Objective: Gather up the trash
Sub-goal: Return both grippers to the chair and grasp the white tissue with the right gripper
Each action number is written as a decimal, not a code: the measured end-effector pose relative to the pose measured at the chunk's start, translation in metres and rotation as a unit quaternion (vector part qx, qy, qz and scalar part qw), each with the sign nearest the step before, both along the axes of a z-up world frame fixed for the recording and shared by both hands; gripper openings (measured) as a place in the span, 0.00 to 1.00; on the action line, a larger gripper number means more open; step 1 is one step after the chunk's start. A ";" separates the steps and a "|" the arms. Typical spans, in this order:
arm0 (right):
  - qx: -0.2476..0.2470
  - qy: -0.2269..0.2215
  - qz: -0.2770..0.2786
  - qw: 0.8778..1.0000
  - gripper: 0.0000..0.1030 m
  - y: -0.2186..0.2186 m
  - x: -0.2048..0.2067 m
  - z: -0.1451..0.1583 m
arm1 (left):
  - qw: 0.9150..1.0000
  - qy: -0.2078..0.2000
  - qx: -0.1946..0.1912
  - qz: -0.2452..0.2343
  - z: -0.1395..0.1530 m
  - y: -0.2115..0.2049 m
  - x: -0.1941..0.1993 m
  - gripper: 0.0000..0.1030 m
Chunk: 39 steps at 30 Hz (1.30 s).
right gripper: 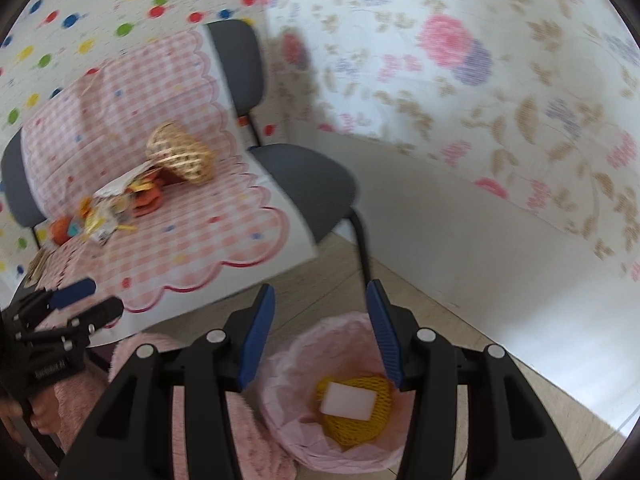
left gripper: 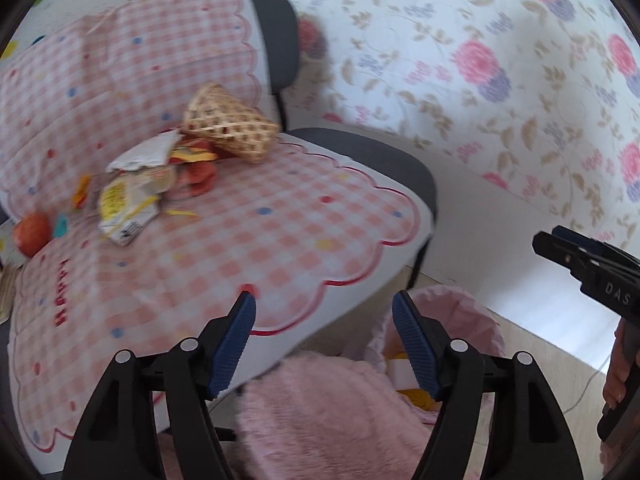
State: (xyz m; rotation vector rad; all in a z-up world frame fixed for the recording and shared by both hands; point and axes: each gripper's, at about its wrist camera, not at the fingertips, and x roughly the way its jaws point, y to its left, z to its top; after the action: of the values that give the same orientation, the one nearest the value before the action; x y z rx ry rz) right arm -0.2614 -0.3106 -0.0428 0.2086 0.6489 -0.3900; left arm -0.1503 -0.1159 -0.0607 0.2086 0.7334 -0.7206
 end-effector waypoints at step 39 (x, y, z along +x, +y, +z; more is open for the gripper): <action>-0.011 0.067 0.260 0.963 0.56 0.189 0.382 -0.002 | 0.961 0.009 0.019 0.277 0.001 0.203 0.208 0.81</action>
State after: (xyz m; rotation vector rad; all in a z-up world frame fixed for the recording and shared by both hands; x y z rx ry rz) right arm 0.1202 -0.1211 -0.0449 -0.0137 0.8027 0.0964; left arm 0.0579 0.0872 -0.0597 0.0253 0.7769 -0.1737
